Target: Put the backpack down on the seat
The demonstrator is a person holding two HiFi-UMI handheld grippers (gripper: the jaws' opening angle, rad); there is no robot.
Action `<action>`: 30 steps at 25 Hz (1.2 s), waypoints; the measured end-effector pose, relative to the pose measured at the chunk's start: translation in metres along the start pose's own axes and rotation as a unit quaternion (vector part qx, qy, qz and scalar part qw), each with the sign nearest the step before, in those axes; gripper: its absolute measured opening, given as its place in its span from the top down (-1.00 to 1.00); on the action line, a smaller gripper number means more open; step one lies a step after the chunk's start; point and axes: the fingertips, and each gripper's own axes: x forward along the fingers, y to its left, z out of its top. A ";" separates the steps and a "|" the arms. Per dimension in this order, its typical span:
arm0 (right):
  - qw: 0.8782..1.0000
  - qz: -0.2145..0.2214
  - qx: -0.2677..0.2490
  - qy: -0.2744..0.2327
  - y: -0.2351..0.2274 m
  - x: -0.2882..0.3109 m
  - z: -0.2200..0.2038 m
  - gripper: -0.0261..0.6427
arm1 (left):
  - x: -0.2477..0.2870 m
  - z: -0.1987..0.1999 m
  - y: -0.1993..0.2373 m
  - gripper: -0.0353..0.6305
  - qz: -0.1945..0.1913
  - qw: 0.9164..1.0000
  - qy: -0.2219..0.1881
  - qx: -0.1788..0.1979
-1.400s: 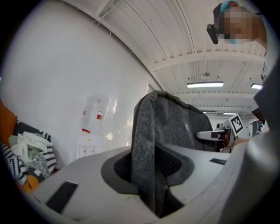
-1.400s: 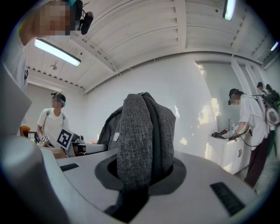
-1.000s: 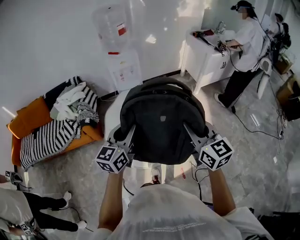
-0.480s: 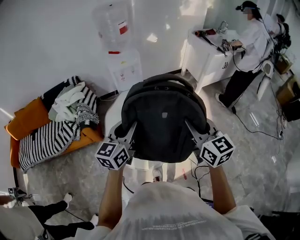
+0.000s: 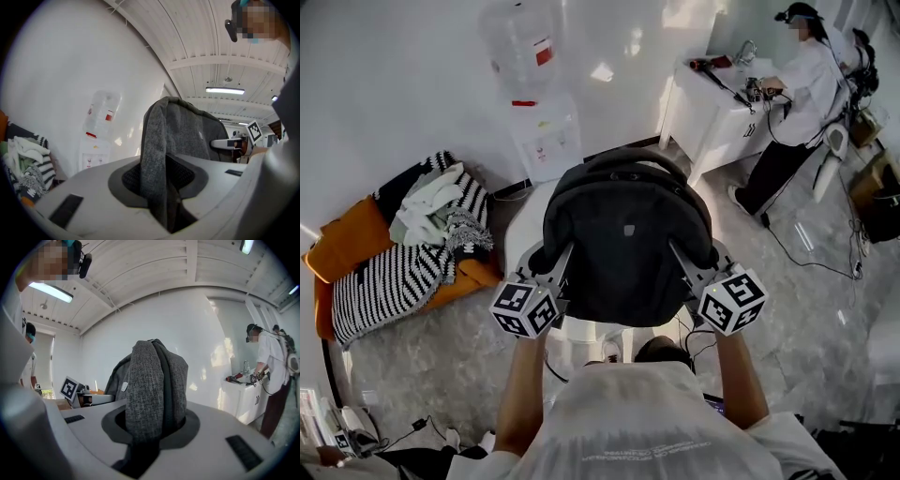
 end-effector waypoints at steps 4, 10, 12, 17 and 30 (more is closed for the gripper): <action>1.000 0.004 -0.001 0.001 -0.010 0.014 0.002 0.68 | 0.012 0.001 0.009 0.54 0.003 1.000 0.003 -0.002; 1.000 0.024 0.003 0.005 -0.036 0.040 -0.004 0.68 | 0.037 -0.005 0.023 0.54 0.021 1.000 0.007 -0.004; 0.999 0.033 0.004 0.009 -0.046 0.054 -0.004 0.68 | 0.047 -0.006 0.031 0.54 0.032 0.999 0.007 -0.007; 0.998 0.055 0.005 0.021 -0.078 0.086 -0.001 0.68 | 0.081 -0.007 0.046 0.54 0.055 0.998 0.011 -0.018; 0.991 0.123 0.010 0.054 -0.145 0.189 -0.010 0.68 | 0.154 -0.020 0.108 0.53 0.115 0.992 0.024 -0.047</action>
